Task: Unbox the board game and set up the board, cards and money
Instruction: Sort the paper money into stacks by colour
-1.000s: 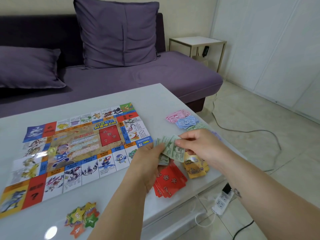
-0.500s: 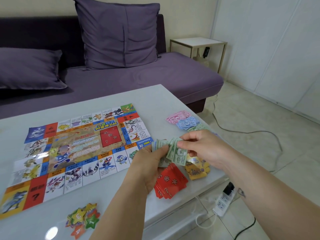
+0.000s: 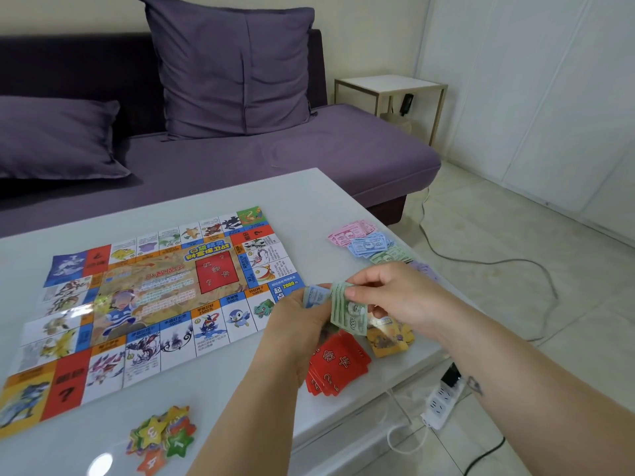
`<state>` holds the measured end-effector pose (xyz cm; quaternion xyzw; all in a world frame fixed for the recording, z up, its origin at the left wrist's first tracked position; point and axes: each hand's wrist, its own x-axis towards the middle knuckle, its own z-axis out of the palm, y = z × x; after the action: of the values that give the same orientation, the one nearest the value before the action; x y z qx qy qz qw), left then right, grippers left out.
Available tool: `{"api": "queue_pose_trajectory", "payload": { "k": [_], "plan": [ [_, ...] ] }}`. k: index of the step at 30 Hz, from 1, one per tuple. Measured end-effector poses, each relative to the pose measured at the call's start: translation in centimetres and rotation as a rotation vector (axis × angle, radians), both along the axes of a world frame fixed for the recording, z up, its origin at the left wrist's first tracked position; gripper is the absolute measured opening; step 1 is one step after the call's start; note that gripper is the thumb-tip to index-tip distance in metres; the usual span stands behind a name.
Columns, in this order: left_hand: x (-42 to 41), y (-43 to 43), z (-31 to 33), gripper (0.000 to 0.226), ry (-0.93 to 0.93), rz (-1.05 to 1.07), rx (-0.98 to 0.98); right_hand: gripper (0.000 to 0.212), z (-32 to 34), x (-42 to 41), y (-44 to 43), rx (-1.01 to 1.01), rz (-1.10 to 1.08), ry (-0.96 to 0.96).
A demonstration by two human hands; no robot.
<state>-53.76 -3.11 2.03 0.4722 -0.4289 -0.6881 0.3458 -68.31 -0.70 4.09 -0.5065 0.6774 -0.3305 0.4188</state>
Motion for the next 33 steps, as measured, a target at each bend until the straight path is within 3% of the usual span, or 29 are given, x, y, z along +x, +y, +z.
{"api": "queue_pose_trajectory", "payload": {
  "k": [6, 11, 14, 17, 20, 26, 30, 33],
  "plan": [
    [0.0, -0.6, -0.1, 0.007, -0.015, 0.115, -0.013, 0.021, -0.5, -0.9, -0.4, -0.077, -0.189, -0.064],
    [-0.6, -0.4, 0.1, 0.004, -0.018, 0.090, -0.032, 0.014, -0.4, -0.3, 0.3, -0.116, -0.107, -0.101],
    [-1.0, -0.5, 0.4, 0.003, 0.095, 0.155, 0.057, 0.011, 0.0, -1.2, -0.2, -0.178, -0.159, -0.082],
    [-0.9, -0.8, 0.9, 0.008, 0.302, 0.193, 0.231, 0.011, 0.1, -4.2, -2.1, -0.324, -0.396, 0.139],
    [-1.0, -0.9, 0.9, 0.021, 0.418, 0.163, 0.336, 0.016, -1.3, -6.5, -3.9, -0.346, -0.488, 0.285],
    [-1.2, -1.1, 0.3, 0.029, 0.419, 0.203, 0.359, 0.021, -3.9, -7.3, -5.8, -0.240, -0.539, 0.400],
    [-1.0, -1.3, 0.3, 0.028, 0.405, 0.192, 0.314, 0.035, -3.7, -7.1, -5.0, -0.191, -0.530, 0.714],
    [-1.0, -1.3, 0.4, 0.027, 0.397, 0.122, 0.249, 0.025, -2.0, -5.2, -3.9, -0.343, -0.419, 0.565]
  ]
}}
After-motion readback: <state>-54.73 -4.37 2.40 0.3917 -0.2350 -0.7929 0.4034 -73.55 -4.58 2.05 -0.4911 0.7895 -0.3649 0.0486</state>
